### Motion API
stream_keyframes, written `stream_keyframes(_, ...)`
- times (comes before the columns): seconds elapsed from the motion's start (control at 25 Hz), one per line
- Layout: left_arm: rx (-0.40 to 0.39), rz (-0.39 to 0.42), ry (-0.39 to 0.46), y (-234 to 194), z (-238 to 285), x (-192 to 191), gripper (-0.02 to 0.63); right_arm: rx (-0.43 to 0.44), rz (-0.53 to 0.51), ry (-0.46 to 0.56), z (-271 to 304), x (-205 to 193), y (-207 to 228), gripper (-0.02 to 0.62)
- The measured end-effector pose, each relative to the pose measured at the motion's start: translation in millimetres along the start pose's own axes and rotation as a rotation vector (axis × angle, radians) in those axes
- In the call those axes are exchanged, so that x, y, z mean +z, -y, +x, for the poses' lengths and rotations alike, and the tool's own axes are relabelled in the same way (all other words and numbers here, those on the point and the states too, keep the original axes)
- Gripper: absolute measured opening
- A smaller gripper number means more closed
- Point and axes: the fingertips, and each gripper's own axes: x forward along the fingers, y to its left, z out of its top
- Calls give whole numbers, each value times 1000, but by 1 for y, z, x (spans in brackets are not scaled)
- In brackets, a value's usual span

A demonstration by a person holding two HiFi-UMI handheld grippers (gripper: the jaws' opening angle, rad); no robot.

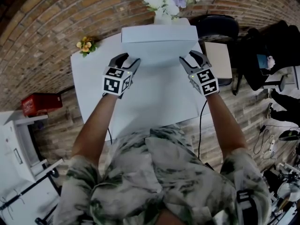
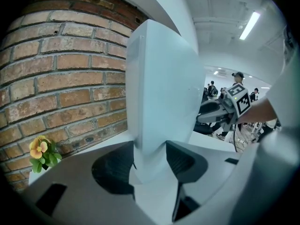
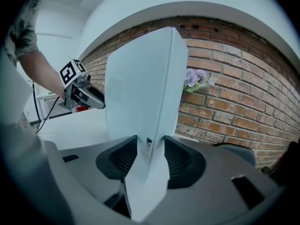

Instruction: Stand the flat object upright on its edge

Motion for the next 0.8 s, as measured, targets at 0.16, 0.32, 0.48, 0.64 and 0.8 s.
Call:
stream_keyframes(0.16, 15, -12, -3, 0, -2, -2, 227, -14, 40, -1, -2, -3, 1, 198)
stream_keyframes(0.32, 18, -39, 1, -3, -9, -6, 227, -28, 76, -4, -5, -9, 2, 201)
stream_keyframes(0.48, 34, -54, 2, -6, -16, -13, 227, -35, 100, -17, -10, -18, 0, 201)
stream_keyframes(0.64, 54, -78, 5, -7, -25, -22, 227, -38, 133, -30, -15, -28, -5, 199)
stream_keyframes(0.8, 68, -97, 11, -4, -35, -34, 227, -45, 179, -34, -21, -40, -16, 183)
